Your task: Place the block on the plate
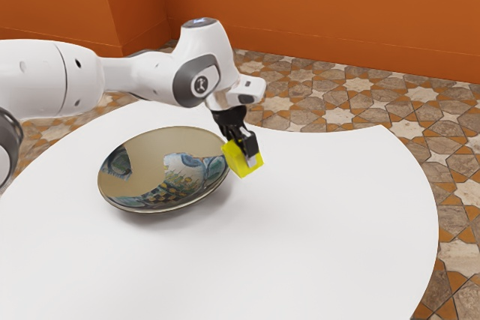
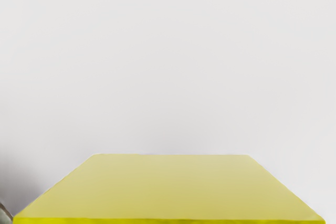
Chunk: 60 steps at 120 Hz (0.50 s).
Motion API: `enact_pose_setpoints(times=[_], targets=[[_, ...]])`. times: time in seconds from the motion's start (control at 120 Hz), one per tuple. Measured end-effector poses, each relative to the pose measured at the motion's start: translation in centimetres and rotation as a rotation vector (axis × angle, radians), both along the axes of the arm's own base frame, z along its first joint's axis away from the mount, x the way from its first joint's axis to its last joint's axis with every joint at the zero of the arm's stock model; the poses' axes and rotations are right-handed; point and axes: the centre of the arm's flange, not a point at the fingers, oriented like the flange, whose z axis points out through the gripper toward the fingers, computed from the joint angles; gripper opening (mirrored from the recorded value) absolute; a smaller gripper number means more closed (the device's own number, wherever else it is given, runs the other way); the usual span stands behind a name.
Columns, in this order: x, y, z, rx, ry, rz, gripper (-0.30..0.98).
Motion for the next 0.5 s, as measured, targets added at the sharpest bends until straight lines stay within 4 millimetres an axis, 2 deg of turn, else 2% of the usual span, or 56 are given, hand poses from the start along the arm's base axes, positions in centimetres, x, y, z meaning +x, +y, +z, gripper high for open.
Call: enact_pose_setpoints(times=[0.217,0.5], targets=[[0.9,6.7,-0.6,0.029,0.011,0.104,0.41],[1.3,13.4,-5.0,0.048,0.082,0.206,0.41]])
